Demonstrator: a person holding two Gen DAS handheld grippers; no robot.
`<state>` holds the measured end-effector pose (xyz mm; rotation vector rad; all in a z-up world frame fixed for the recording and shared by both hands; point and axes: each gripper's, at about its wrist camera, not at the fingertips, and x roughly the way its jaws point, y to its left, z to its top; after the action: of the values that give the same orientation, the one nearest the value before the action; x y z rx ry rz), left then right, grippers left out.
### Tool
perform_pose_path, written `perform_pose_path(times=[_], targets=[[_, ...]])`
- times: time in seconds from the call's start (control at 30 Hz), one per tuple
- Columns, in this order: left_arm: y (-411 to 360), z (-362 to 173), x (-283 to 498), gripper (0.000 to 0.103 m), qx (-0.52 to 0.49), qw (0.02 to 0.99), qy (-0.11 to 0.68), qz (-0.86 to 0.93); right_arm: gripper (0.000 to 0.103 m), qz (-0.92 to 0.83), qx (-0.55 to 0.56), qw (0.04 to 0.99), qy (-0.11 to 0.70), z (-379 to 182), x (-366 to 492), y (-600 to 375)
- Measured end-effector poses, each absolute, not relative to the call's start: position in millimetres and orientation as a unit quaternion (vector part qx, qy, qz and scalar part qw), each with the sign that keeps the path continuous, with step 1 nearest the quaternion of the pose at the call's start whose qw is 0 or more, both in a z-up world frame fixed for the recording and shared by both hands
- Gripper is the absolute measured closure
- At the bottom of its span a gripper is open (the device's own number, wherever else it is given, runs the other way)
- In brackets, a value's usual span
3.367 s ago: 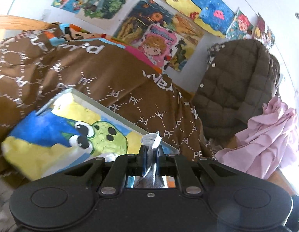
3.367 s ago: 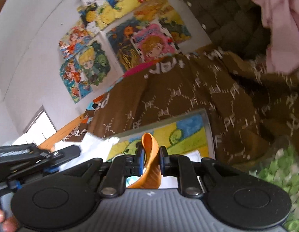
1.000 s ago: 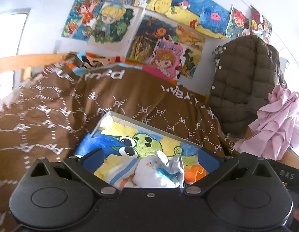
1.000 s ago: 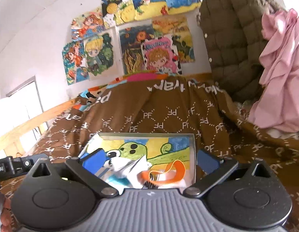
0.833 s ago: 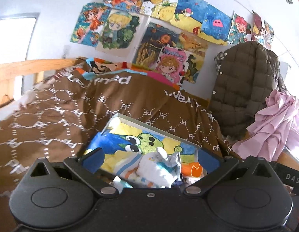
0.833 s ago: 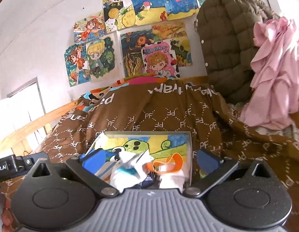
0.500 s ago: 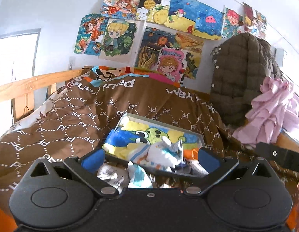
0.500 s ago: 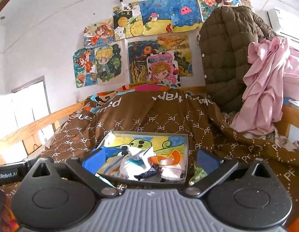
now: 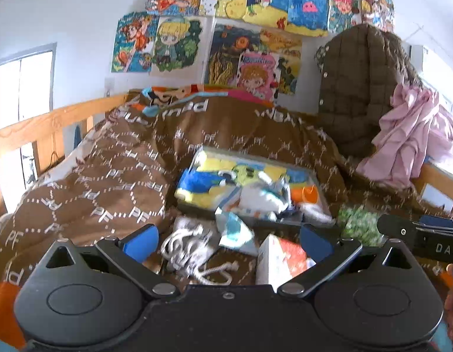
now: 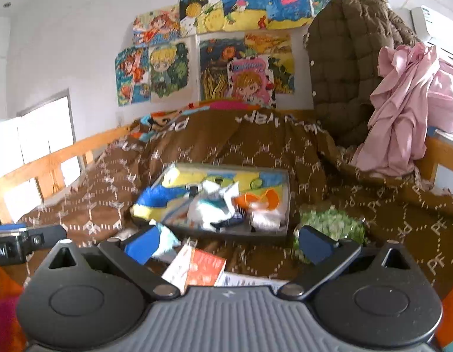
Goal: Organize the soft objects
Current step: 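Withdraw both tools from the tray back toward the remaining items, then move the left tool to the grey drawstring pouch while the right tool approaches the blue-printed white cloth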
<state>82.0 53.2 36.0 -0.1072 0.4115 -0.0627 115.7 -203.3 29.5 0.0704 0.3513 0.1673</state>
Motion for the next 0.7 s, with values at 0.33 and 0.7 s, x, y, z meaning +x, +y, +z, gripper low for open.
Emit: perform_pose_path(times=[0.33, 0.7], targets=[[69.4, -11.3, 97.4, 0.001, -0.032, 0.963, 0.269, -0.015, 0.0, 0.101, 0.015, 0.967, 0.232, -16.4, 123.0, -187.0], [73.2, -35.2, 104.0, 0.001, -0.006, 0.953, 0.301, -0.007, 0.0, 0.13, -0.006, 0.954, 0.269, -35.3, 130.8, -170.3]])
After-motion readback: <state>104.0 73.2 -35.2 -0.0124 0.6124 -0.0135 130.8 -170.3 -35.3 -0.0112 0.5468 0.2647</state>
